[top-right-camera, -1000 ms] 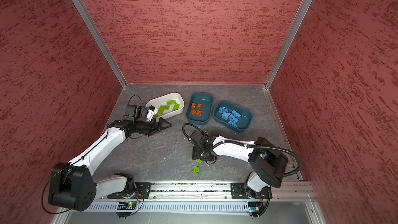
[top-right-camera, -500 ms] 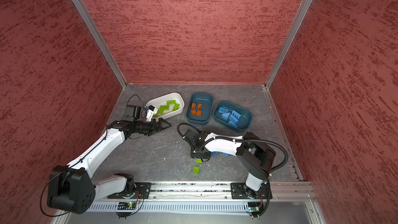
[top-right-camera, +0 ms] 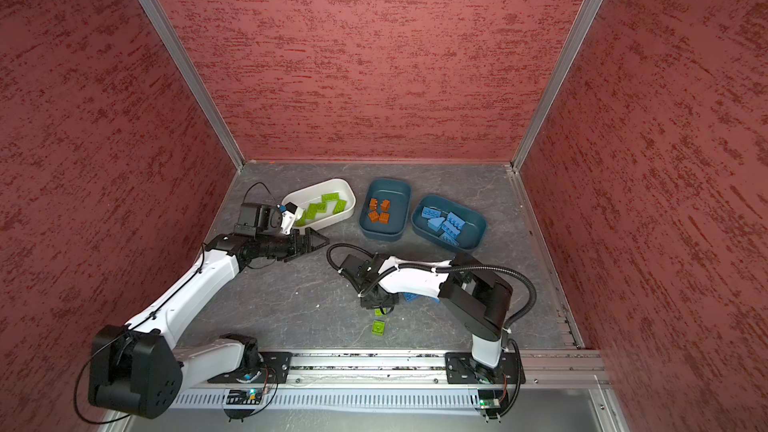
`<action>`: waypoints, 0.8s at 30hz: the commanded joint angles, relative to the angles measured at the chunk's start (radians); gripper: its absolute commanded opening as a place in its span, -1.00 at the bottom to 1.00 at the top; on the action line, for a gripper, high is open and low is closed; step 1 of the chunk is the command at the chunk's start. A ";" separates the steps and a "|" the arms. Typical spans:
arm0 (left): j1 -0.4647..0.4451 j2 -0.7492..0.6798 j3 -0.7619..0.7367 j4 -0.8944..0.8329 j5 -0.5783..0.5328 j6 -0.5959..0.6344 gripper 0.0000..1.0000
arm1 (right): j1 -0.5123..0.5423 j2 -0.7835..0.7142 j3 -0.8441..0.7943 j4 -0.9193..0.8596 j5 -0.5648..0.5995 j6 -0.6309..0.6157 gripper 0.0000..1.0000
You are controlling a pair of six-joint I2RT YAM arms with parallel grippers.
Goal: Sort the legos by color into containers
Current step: 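Carry the lime-green brick into the white tub and release it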
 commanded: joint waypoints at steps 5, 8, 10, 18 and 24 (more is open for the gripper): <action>-0.003 -0.011 -0.005 -0.006 -0.010 0.020 1.00 | 0.007 -0.012 0.034 -0.094 0.108 0.003 -0.53; -0.003 -0.007 -0.001 -0.009 -0.009 0.019 1.00 | -0.016 -0.044 0.071 -0.093 0.121 -0.013 -0.53; -0.003 -0.006 0.008 -0.016 -0.009 0.018 1.00 | -0.050 -0.066 0.126 -0.101 0.146 -0.048 -0.52; 0.031 -0.024 0.046 -0.063 -0.014 0.021 1.00 | -0.227 -0.027 0.369 0.033 0.064 -0.278 -0.53; 0.062 -0.047 0.049 -0.077 -0.020 0.011 0.99 | -0.294 0.123 0.599 0.145 -0.002 -0.418 -0.52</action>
